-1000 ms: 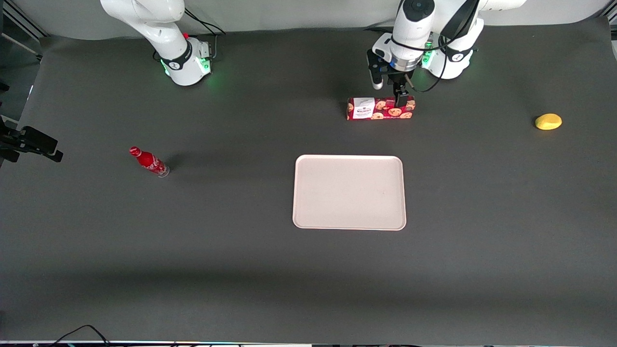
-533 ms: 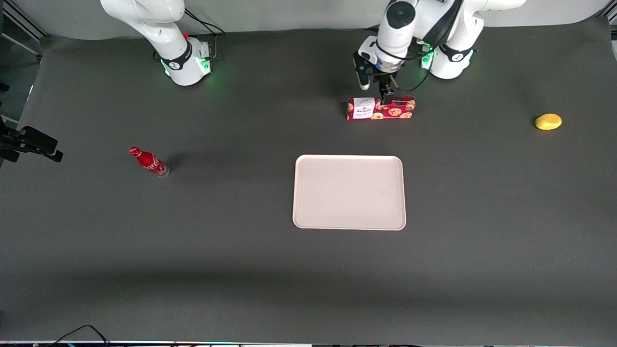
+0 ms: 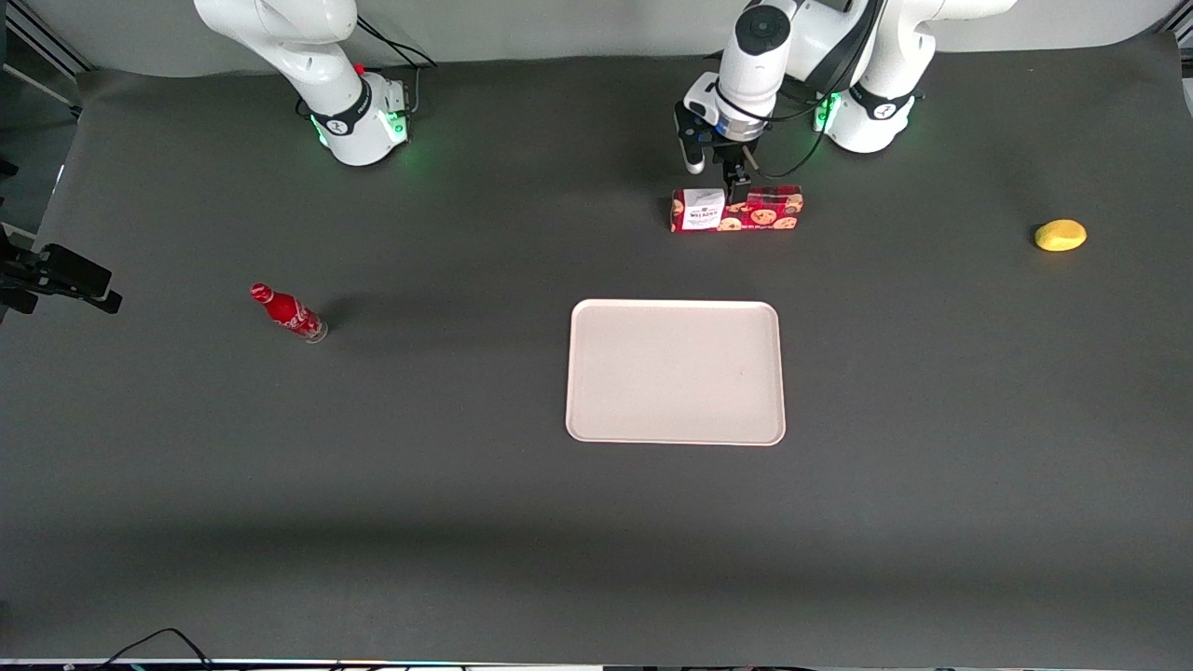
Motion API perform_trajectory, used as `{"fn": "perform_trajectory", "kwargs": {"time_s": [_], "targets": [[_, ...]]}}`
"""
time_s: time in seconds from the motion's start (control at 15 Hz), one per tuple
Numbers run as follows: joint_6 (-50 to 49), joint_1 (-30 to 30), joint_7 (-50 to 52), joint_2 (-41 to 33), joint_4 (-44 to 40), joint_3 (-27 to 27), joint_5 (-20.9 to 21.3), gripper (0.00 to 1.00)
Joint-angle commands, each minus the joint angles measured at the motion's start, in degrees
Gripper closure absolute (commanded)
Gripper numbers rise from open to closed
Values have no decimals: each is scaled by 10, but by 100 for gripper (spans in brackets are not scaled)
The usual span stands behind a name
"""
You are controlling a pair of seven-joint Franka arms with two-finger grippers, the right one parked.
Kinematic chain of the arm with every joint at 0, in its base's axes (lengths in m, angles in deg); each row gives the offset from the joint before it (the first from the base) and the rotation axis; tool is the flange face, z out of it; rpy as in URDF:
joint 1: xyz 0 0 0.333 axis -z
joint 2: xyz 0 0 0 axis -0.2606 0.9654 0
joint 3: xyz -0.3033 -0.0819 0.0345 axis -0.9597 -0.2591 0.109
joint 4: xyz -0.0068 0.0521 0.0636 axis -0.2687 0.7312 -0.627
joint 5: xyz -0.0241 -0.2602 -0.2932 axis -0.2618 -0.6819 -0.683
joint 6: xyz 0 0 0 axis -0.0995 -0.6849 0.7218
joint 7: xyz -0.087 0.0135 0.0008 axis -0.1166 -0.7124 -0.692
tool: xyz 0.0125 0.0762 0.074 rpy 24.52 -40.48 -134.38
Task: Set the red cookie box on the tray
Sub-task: 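Lower the left gripper and close it on the cookie box's end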
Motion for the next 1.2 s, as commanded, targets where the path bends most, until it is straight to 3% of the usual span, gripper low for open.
{"fn": "perform_trajectory", "kwargs": {"time_s": [0.0, 1.13], "targets": [[40, -7, -17, 15, 29, -3, 5, 0], [128, -6, -17, 110, 58, -8, 10, 0]]}}
